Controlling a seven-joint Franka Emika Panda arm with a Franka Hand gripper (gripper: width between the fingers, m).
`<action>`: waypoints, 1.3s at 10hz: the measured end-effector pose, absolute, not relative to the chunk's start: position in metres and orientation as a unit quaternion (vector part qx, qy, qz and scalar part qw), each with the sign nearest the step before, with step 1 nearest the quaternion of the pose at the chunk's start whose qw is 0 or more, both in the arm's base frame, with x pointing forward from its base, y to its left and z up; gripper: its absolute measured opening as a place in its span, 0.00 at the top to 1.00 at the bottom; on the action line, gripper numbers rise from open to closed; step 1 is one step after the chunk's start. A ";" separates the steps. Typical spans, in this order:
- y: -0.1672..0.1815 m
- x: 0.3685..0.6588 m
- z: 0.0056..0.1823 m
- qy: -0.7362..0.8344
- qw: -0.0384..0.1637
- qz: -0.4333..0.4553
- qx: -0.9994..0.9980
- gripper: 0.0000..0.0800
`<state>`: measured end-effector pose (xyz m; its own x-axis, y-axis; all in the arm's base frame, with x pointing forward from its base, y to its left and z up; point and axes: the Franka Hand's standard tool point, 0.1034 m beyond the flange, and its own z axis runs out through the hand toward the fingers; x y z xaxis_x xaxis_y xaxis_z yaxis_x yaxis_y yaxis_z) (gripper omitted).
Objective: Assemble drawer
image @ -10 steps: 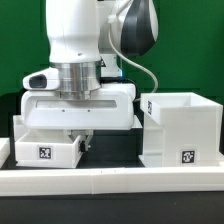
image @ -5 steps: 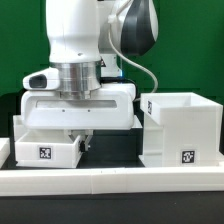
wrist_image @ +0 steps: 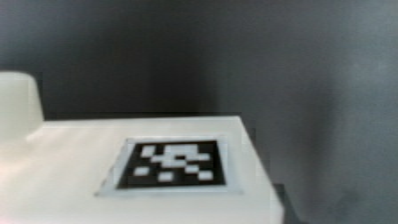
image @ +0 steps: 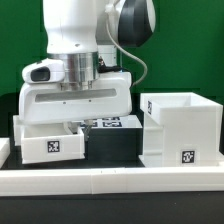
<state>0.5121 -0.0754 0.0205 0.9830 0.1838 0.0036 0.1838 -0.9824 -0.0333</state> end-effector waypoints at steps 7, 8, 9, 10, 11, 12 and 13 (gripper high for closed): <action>-0.052 0.517 0.020 -0.392 0.001 -0.001 -0.920 0.95; -0.054 0.516 0.020 -0.415 0.001 -0.001 -0.910 0.95; -0.054 0.516 0.019 -0.439 0.000 0.000 -0.899 0.95; -0.055 0.516 0.019 -0.474 -0.002 0.002 -0.880 0.95; -0.052 0.517 0.019 -0.509 -0.006 0.003 -0.861 0.95; -0.046 0.520 0.020 -0.553 -0.010 0.007 -0.833 0.95; -0.043 0.522 0.022 -0.580 -0.010 0.012 -0.814 0.95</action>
Offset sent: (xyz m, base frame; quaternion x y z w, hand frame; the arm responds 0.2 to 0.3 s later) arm 0.0107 0.0351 0.0028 -0.0182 -0.0101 -0.3149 0.9489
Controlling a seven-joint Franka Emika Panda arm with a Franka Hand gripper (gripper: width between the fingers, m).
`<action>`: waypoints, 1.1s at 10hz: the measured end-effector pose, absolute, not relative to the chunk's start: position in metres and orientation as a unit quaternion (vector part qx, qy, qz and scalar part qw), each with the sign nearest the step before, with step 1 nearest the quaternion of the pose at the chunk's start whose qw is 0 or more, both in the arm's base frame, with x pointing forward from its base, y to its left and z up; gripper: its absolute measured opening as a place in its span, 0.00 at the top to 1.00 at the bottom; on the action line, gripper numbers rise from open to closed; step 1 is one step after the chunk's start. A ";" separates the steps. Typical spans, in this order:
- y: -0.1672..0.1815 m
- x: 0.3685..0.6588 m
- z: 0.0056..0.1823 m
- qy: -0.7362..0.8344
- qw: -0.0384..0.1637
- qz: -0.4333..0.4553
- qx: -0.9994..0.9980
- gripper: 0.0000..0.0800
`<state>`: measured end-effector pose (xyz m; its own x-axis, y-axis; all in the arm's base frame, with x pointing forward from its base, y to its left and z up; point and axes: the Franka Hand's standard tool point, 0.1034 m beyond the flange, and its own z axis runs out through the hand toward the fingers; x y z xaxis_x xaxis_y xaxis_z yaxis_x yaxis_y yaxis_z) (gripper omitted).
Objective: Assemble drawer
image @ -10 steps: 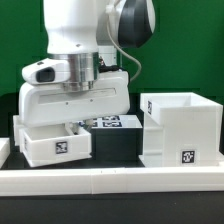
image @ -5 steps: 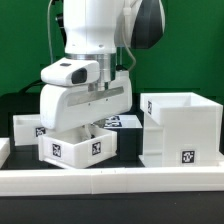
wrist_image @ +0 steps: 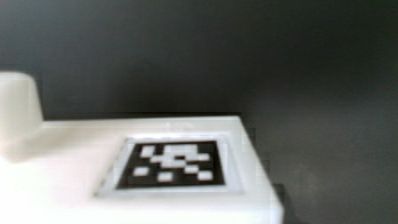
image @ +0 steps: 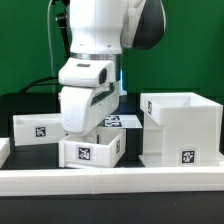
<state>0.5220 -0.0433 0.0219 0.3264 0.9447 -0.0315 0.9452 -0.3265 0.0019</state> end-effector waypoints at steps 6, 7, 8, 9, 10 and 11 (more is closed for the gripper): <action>-0.040 0.530 0.023 0.740 0.020 -0.028 0.671 0.95; -0.041 0.533 0.022 0.740 0.020 -0.029 0.672 0.95; -0.041 0.531 0.021 0.738 0.020 -0.029 0.674 0.95; -0.041 0.530 0.019 0.738 0.014 -0.035 0.674 0.95; -0.041 0.529 0.016 0.738 0.003 -0.047 0.674 0.95; -0.037 0.536 0.015 0.737 0.002 -0.047 0.674 0.95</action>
Offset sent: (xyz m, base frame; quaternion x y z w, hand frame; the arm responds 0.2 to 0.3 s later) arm 0.0124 0.0147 0.0010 -0.0051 0.0040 -0.1832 0.9831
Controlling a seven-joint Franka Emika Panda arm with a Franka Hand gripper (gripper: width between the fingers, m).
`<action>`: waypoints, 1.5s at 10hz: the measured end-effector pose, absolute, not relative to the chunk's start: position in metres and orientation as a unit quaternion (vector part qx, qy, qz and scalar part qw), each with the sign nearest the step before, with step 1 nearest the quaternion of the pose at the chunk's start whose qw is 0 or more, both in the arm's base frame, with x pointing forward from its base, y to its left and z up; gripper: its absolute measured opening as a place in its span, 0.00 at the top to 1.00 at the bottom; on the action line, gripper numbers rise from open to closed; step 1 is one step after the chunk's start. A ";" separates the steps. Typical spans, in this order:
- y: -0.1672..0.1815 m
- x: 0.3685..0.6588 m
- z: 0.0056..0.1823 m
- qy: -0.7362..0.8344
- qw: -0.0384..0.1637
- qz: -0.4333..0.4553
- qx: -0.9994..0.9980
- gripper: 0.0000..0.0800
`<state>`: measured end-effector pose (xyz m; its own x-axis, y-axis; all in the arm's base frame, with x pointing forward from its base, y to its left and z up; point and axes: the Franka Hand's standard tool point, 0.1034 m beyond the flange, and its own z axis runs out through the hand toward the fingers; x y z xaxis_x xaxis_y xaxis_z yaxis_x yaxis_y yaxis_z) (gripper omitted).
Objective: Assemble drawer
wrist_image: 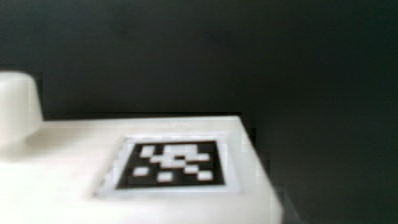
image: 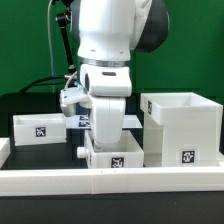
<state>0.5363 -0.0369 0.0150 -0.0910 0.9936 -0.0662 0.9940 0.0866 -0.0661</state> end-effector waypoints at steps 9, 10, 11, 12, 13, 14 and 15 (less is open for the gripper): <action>-0.020 0.545 0.013 0.739 0.017 -0.022 0.673 0.95; -0.019 0.545 0.013 0.739 0.016 -0.022 0.673 0.95; -0.017 0.547 0.014 0.740 0.017 -0.022 0.672 0.95; -0.015 0.547 0.014 0.740 0.017 -0.021 0.672 0.95; -0.012 0.547 0.014 0.740 0.016 -0.021 0.672 0.95; -0.009 0.546 0.013 0.739 0.015 -0.020 0.673 0.95; -0.007 0.546 0.013 0.738 0.014 -0.020 0.674 0.95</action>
Offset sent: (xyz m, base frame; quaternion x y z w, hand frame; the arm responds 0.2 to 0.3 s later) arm 0.0000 0.0000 0.0000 0.0000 0.0000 0.0000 1.0000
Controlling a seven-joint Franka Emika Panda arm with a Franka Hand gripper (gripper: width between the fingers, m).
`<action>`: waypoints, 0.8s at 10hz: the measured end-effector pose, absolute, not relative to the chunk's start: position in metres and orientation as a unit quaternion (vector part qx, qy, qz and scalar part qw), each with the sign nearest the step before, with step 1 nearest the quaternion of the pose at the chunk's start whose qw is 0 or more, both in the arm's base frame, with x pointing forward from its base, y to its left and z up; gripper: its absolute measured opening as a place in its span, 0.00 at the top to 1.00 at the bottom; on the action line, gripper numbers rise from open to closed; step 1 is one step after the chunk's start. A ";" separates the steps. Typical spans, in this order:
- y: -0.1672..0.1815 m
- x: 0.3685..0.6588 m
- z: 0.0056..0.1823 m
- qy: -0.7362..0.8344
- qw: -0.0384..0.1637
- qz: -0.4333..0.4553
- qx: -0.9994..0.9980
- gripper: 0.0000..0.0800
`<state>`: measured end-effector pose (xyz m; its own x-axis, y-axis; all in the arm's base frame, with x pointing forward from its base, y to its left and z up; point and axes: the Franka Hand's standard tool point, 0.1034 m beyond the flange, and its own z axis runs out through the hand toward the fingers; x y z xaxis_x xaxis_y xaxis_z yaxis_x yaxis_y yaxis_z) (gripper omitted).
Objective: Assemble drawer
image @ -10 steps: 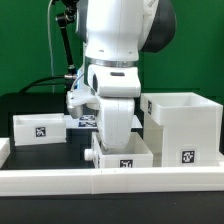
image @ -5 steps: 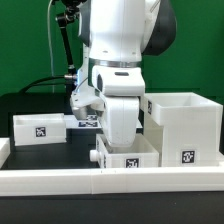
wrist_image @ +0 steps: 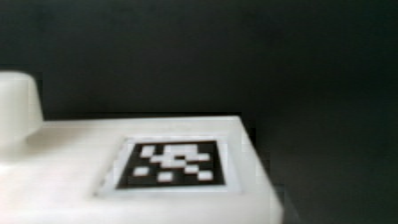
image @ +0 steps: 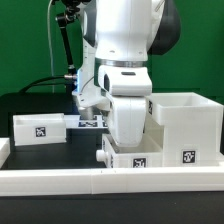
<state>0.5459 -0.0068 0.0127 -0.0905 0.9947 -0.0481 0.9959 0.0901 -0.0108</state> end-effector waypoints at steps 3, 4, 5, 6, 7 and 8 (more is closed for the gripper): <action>0.000 0.545 0.012 0.733 0.011 -0.019 0.680 0.95; 0.004 0.545 0.012 0.733 0.010 -0.018 0.680 0.95; 0.006 0.545 0.012 0.729 0.010 -0.017 0.684 0.95; 0.006 0.545 0.012 0.727 0.010 -0.017 0.687 0.95; 0.005 0.545 0.012 0.726 0.010 -0.017 0.687 0.95; 0.005 0.545 0.012 0.726 0.010 -0.017 0.688 0.83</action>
Offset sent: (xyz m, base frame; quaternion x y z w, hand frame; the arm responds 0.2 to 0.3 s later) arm 0.0065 0.0190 0.0011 -0.0142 0.0063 -0.0009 0.9999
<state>0.5447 0.0048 0.0116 -0.0543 0.9978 -0.0376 0.9985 0.0539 -0.0119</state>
